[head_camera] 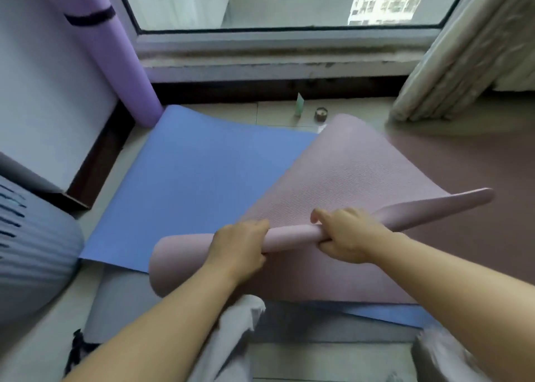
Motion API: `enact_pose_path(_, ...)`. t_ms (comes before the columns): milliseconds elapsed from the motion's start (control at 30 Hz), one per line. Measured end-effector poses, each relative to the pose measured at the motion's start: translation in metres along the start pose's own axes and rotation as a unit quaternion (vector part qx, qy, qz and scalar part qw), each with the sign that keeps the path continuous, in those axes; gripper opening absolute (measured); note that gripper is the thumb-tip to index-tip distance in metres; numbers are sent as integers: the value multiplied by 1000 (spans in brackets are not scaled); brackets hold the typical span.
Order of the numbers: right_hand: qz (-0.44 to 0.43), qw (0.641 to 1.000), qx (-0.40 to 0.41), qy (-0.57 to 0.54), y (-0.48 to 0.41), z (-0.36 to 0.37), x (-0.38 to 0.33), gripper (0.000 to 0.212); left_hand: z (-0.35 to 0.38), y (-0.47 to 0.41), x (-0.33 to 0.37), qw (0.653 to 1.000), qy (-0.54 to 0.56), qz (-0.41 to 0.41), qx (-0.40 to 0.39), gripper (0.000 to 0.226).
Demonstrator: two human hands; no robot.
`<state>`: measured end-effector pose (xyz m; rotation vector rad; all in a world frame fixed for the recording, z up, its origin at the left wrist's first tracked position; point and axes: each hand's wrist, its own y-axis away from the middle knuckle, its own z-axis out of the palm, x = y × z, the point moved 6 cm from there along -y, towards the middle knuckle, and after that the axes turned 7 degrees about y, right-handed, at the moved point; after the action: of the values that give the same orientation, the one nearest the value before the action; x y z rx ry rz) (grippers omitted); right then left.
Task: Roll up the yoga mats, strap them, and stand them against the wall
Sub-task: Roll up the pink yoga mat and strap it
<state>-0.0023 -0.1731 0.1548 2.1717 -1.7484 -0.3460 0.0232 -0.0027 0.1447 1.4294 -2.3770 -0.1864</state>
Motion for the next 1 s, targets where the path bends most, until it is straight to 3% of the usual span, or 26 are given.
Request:
enact_pose_path(100, 43, 994, 104, 14, 66, -56, 6, 52, -58, 40, 21, 994, -43, 50, 93, 18)
enact_pose_path(167, 72, 984, 142, 80, 110, -89, 9, 55, -99, 74, 43, 976, -71, 107, 176, 20)
enact_pose_path(233, 110, 975, 162, 108, 143, -114, 7, 38, -132, 105, 59, 951, -114, 155, 243, 17)
enact_pose_path(333, 132, 978, 158, 14, 177, -138, -18, 13, -187, 147, 67, 907, -181, 171, 339, 16)
enact_pose_path(433, 130, 977, 90, -141, 199, -156, -52, 25, -239, 183, 66, 881, -191, 162, 402, 34)
enact_pose_path(533, 107, 970, 38, -216, 229, -192, -75, 23, -279, 222, 63, 848, -186, 173, 466, 31)
enact_pose_path(633, 54, 952, 72, -293, 254, -239, -101, 15, -322, 260, 56, 796, -210, 172, 540, 19)
enact_pose_path(733, 31, 965, 130, -224, 267, -274, -124, 16, -357, 287, 48, 767, -225, 139, 584, 19)
enact_pose_path(800, 55, 983, 123, -125, 276, -276, -122, 23, -350, 293, 54, 767, -225, 153, 581, 20)
enact_pose_path(900, 98, 994, 40, 29, 295, -252, -105, 21, -286, 282, 72, 807, -233, 206, 502, 25)
enact_pose_path(1000, 106, 983, -54, 140, 315, -218, -92, 16, -209, 260, 91, 925, -206, 158, 277, 31)
